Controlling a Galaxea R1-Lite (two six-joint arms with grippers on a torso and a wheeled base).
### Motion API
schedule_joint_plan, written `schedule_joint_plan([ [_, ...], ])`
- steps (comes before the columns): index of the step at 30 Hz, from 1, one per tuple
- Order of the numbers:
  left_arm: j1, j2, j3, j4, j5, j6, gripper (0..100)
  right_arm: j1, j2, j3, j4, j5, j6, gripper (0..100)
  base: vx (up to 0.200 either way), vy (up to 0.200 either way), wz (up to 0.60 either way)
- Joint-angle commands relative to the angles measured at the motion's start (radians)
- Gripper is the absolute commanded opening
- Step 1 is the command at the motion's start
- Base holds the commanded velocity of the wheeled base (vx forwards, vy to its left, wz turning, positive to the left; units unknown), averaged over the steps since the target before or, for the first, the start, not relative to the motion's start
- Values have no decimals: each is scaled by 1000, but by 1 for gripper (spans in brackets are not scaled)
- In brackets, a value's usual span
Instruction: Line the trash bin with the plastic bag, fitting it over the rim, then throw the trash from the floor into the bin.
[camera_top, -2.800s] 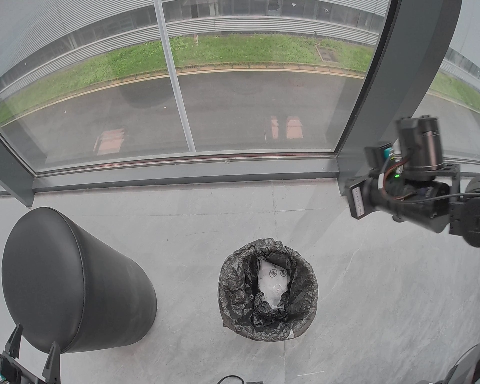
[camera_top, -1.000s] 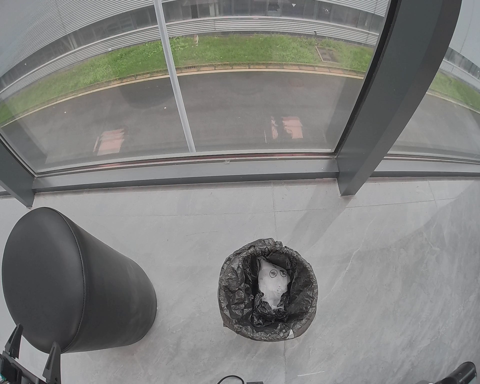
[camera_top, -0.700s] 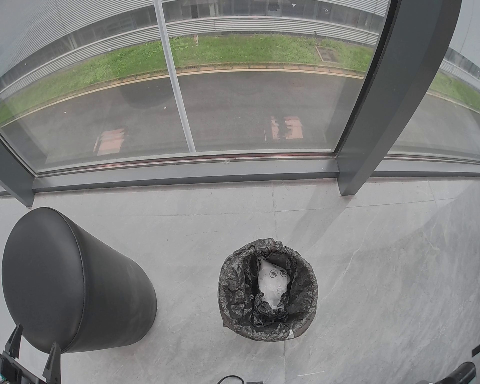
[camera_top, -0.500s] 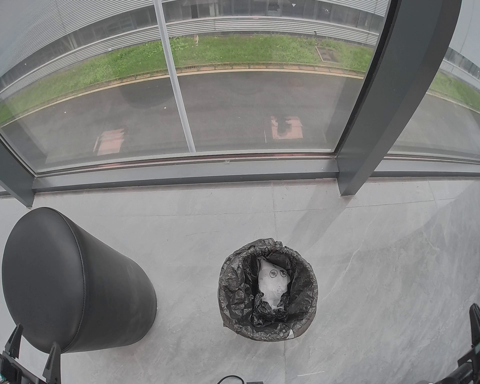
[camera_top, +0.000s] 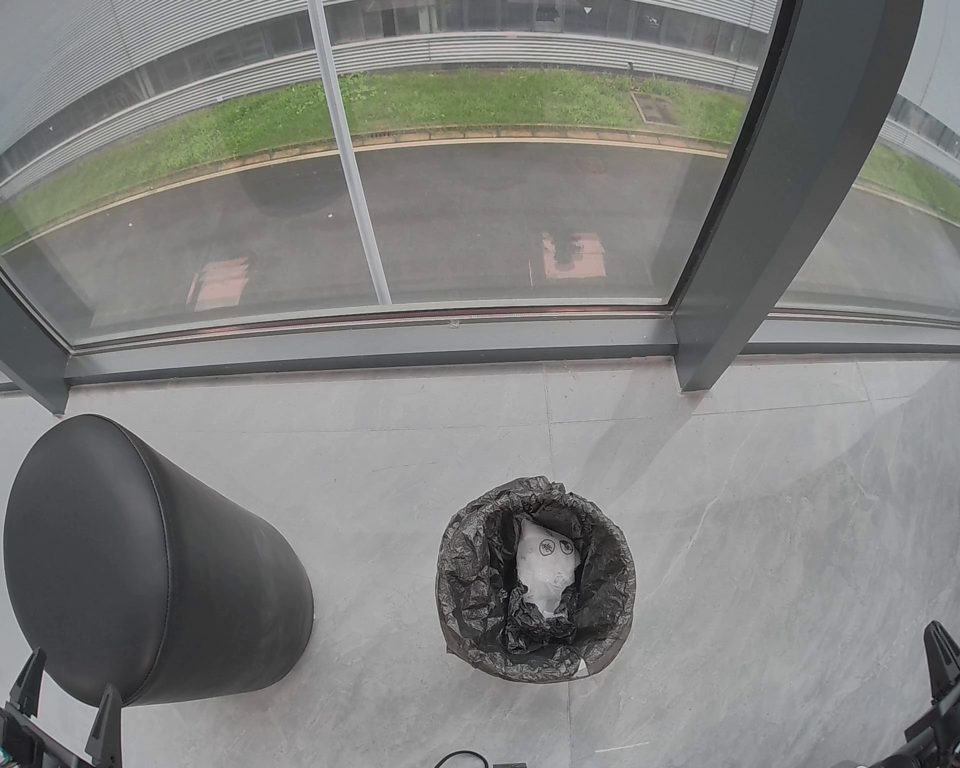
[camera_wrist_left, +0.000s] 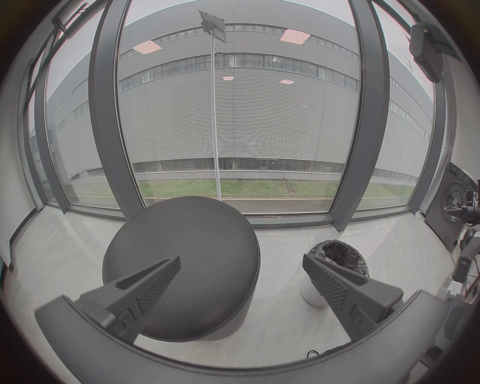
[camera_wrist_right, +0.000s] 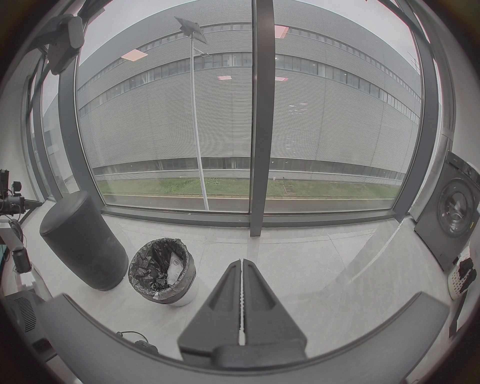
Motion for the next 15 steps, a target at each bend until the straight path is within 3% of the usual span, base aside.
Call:
schedule_joint_plan([
  [1, 0, -15, 17, 0, 0, 0, 100, 2, -11, 18, -1, -1, 6, 0, 0, 0, 0],
  [15, 0, -15, 17, 0, 0, 0, 100, 2, -11, 18, -1, -1, 11, 0, 0, 0, 0],
])
